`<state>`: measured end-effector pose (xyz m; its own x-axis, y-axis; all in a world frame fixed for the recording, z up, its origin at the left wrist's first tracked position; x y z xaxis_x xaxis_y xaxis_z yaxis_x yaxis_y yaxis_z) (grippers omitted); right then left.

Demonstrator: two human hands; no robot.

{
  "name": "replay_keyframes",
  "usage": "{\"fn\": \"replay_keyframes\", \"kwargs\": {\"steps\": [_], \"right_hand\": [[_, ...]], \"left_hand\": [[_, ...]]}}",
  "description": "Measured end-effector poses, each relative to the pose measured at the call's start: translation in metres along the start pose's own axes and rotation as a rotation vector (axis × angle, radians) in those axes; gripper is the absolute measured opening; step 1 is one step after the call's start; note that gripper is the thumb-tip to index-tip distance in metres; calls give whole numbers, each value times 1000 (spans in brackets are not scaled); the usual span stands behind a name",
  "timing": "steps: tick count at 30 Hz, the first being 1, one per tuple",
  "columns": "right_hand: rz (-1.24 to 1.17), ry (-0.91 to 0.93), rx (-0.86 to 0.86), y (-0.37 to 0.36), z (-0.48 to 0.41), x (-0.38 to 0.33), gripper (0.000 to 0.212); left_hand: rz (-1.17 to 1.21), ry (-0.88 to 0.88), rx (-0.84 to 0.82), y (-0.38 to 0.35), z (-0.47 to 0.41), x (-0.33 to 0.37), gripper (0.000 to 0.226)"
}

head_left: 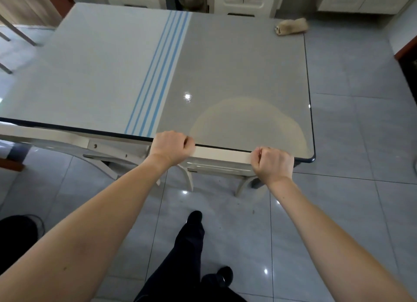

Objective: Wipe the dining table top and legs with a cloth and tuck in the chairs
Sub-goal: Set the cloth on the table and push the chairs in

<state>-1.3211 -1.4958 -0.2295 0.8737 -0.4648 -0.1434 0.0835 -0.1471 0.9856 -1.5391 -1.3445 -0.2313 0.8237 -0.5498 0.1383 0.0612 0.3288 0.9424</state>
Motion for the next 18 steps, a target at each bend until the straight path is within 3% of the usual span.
{"fn": "replay_keyframes", "kwargs": {"steps": [15,18], "right_hand": [[-25,-18,32,11,2,-8,46],[13,-37,-106,5,2,-10,56]], "left_hand": [[55,-47,-16,-5,-6,-6,35],[73,-53,-14,-2,-3,-4,40]]}}
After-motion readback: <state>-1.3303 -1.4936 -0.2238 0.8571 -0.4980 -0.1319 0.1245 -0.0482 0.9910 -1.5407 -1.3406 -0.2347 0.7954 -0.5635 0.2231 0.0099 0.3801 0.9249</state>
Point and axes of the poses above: each hand's wrist, its own z-axis away from the middle knuckle, its own y-axis out of the back of the hand, x = y × z, the point moved 10 cm from there along -z, towards the middle knuckle, and after that the axes turned 10 degrees about -x, right-handed, at the moved point
